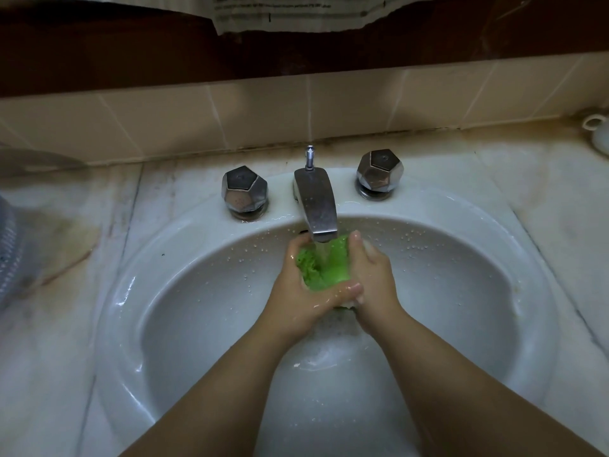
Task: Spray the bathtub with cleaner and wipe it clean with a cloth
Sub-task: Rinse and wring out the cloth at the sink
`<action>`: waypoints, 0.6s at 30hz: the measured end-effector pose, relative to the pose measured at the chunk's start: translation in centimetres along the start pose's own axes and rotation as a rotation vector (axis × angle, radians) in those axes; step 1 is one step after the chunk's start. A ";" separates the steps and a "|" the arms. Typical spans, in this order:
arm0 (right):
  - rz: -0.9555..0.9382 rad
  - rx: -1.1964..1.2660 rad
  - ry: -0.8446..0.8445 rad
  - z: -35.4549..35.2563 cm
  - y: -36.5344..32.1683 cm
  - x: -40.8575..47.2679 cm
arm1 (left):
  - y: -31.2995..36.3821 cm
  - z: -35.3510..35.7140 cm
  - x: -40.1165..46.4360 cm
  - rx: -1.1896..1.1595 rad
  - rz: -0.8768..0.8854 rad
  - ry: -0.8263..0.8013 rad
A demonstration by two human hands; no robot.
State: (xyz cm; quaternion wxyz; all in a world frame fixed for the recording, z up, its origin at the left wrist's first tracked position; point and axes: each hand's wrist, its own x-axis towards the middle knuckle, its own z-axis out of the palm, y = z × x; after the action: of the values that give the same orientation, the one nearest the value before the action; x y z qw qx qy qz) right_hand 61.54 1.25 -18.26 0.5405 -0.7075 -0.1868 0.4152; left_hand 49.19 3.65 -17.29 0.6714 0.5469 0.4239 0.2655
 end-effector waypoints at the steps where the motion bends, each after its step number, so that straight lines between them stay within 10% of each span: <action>1: 0.000 0.028 -0.009 -0.1 0.0 0.1 | 0.1 -0.1 0.0 0.005 0.029 -0.010; 7: 0.112 0.248 -0.181 -0.1 -0.7 -0.3 | 0.1 0.1 1.1 0.196 0.054 0.239; 18: -0.138 -0.214 -0.209 -0.1 -0.2 -0.8 | -0.4 -0.4 2.4 0.064 -0.058 0.534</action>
State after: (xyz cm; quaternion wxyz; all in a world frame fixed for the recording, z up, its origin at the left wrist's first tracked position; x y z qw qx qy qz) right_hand 61.24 0.69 -17.72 0.4670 -0.6994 -0.3335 0.4261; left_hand 50.02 5.69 -18.39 0.5258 0.4659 0.6095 0.3673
